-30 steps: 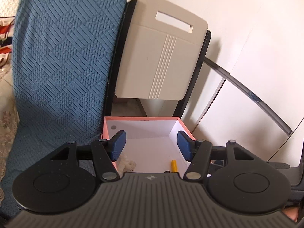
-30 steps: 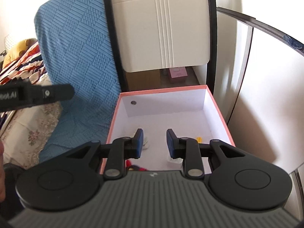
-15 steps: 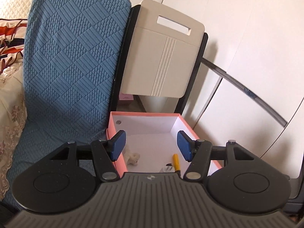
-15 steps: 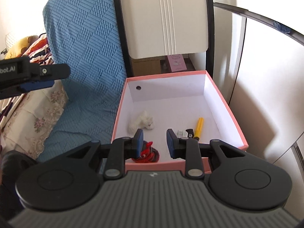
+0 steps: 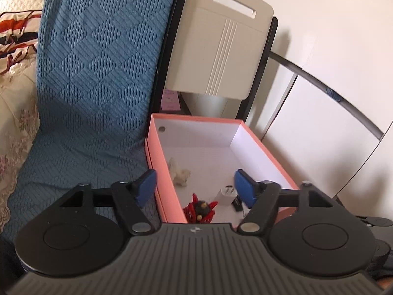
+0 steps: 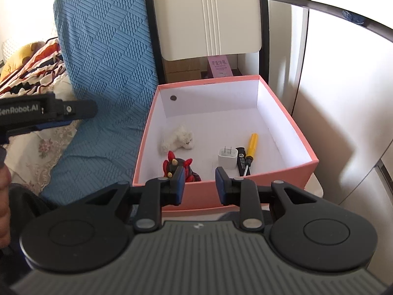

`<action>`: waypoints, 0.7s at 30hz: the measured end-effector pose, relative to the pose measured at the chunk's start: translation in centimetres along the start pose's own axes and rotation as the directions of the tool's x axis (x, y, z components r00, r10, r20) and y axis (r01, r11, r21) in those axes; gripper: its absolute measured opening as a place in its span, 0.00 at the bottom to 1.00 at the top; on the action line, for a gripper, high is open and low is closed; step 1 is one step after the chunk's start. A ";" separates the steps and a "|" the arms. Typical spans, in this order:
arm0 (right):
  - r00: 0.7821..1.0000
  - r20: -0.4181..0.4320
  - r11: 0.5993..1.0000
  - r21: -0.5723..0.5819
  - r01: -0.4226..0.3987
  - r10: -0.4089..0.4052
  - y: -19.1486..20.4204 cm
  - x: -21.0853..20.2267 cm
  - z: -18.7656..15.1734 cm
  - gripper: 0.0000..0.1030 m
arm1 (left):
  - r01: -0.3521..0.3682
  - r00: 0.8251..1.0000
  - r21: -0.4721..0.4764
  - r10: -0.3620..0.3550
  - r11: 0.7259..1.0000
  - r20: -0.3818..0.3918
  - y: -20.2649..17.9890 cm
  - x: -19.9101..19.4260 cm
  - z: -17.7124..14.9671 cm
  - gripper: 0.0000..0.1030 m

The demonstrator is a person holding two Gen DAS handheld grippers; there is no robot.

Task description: Organize rigid objects

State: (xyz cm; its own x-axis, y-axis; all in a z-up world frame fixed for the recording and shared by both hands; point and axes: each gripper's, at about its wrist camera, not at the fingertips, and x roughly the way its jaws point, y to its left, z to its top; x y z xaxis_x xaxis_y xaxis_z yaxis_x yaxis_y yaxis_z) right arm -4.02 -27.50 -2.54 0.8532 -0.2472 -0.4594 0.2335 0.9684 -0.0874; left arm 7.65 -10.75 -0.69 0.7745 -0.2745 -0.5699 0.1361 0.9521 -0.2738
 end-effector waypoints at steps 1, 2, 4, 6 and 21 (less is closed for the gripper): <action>1.000 -0.001 1.000 -0.003 0.006 -0.006 0.1 0.0 0.0 0.31 | -0.013 1.000 0.000 0.013 1.000 -0.004 0.1 0.1 -0.2 0.85; 1.000 0.001 1.000 -0.006 0.013 -0.013 0.1 0.0 -0.1 0.36 | -0.025 1.000 0.000 0.025 1.000 -0.005 0.2 0.1 -0.4 0.89; 1.000 0.014 1.000 -0.005 0.027 -0.027 0.1 -0.1 -0.2 0.67 | -0.030 1.000 -0.003 0.030 1.000 -0.007 0.5 0.1 -0.5 0.92; 0.999 0.022 1.000 0.009 0.023 -0.024 -0.1 0.0 -0.2 0.87 | -0.033 0.999 -0.013 0.033 0.999 -0.004 0.7 0.0 -0.5 0.95; 1.000 -0.004 1.000 -0.011 0.025 -0.025 0.1 0.8 -0.1 0.88 | -0.055 0.998 0.003 0.055 0.999 -0.016 0.3 0.2 -0.4 0.98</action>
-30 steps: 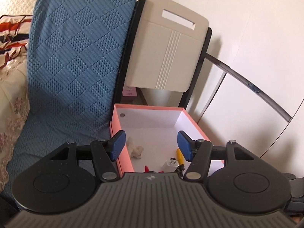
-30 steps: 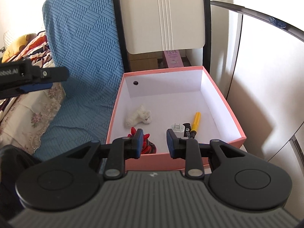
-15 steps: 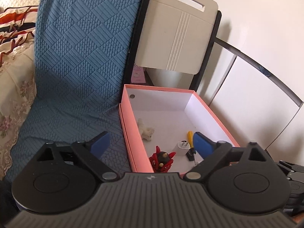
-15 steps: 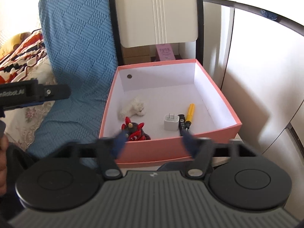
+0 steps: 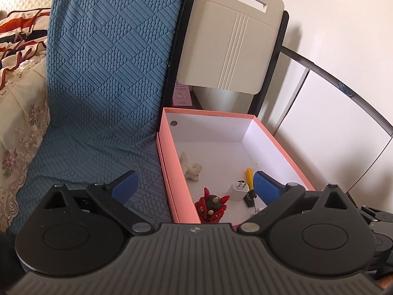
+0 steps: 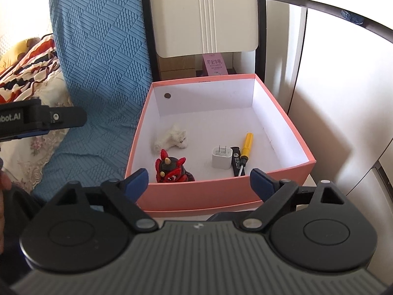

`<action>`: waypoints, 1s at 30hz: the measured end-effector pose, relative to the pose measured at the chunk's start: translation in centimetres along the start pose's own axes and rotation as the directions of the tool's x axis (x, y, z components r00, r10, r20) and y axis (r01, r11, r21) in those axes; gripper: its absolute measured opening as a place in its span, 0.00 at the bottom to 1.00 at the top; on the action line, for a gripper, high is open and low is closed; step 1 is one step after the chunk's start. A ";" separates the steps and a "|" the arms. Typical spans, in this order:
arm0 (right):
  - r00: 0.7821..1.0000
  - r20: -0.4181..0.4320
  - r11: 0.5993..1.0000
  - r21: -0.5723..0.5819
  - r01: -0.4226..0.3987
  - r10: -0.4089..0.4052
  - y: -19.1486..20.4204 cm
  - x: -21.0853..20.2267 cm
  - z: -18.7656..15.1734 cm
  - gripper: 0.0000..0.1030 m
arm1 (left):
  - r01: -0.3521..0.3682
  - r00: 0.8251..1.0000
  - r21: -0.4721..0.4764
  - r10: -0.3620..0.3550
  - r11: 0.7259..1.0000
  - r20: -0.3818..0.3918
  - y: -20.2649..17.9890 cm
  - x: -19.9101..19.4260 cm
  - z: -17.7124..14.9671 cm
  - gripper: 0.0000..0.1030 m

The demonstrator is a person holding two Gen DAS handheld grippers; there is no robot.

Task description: Organize rigid objects

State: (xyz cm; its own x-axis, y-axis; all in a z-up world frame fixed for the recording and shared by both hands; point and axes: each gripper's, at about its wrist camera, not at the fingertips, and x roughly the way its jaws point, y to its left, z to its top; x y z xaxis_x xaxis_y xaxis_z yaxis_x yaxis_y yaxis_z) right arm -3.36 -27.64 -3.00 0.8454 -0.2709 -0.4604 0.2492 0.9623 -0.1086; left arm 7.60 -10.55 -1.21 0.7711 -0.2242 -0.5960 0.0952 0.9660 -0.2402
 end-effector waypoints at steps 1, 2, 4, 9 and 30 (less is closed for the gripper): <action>1.000 -0.001 1.000 0.001 0.000 0.000 0.0 0.0 0.0 0.88 | 0.001 1.000 0.000 -0.001 1.000 0.000 0.0 0.0 0.0 0.98; 1.000 0.000 1.000 0.001 0.001 -0.001 0.0 -0.1 0.0 0.88 | 0.005 1.000 0.001 -0.005 1.000 -0.003 -0.1 0.0 0.0 0.98; 1.000 0.001 1.000 0.000 0.003 -0.003 0.0 -0.1 0.1 0.88 | 0.011 1.000 0.003 -0.011 1.000 -0.008 -0.2 0.1 0.0 0.98; 1.000 0.005 1.000 -0.001 0.001 -0.001 0.0 -0.2 0.1 0.88 | 0.000 1.000 -0.008 -0.001 1.000 -0.017 -0.2 0.3 -0.1 0.99; 1.000 -0.007 1.000 0.009 -0.003 0.003 -0.3 0.2 -0.2 0.88 | -0.005 0.998 0.020 0.006 1.000 -0.063 -0.5 1.4 -0.7 0.99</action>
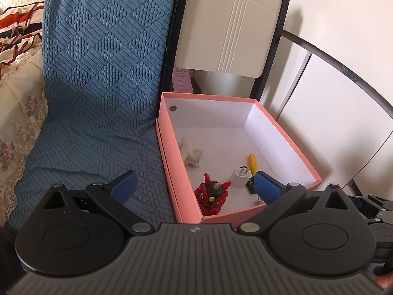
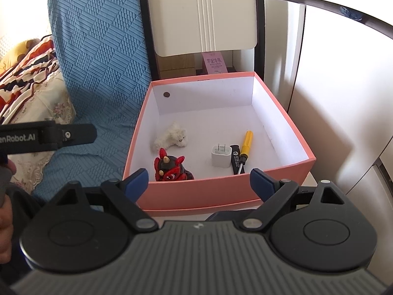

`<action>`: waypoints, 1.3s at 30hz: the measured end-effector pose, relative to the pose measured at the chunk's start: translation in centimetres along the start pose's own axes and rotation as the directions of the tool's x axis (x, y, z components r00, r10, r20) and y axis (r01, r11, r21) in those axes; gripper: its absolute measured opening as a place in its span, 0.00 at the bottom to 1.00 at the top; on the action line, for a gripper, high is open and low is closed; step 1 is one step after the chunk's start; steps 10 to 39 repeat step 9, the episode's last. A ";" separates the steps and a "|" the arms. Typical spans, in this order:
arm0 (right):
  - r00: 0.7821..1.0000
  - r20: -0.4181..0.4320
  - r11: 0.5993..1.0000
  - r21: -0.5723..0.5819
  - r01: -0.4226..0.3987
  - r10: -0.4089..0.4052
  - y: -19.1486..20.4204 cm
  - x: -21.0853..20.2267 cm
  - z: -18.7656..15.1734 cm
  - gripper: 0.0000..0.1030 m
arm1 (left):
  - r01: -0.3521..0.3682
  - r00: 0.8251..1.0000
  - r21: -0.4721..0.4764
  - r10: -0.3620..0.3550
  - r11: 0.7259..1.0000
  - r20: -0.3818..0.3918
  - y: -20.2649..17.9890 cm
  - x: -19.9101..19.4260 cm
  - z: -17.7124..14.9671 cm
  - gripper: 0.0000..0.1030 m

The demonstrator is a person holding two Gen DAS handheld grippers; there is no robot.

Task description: Organize rigid objects

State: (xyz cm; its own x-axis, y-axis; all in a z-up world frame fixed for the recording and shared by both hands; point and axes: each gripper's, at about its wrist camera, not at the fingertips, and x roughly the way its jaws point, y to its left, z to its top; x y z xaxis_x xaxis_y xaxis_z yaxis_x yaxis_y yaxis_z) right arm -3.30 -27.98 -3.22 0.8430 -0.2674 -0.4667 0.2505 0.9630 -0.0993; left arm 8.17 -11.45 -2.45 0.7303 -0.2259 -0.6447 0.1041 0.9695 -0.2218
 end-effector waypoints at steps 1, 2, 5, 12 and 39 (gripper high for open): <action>1.000 -0.002 1.000 0.001 -0.001 0.001 0.0 0.0 -0.1 0.88 | 0.003 1.000 0.002 -0.003 1.000 0.005 0.0 -0.1 0.0 0.99; 1.000 -0.003 1.000 0.003 -0.002 0.002 0.0 0.1 -0.1 0.88 | 0.002 1.000 0.002 -0.002 1.000 0.012 0.0 -0.2 0.0 0.99; 1.000 -0.007 1.000 0.006 -0.002 0.002 0.0 0.1 -0.3 0.88 | 0.006 1.000 0.000 -0.006 1.000 0.016 0.1 -0.3 0.0 0.99; 1.000 -0.011 1.000 0.012 -0.007 0.007 0.0 0.1 -0.3 0.88 | 0.012 1.000 0.006 -0.012 1.000 0.009 0.0 -0.3 0.0 0.99; 1.000 -0.011 1.000 0.012 -0.007 0.007 0.0 0.1 -0.3 0.88 | 0.012 1.000 0.006 -0.012 1.000 0.009 0.0 -0.3 0.0 0.99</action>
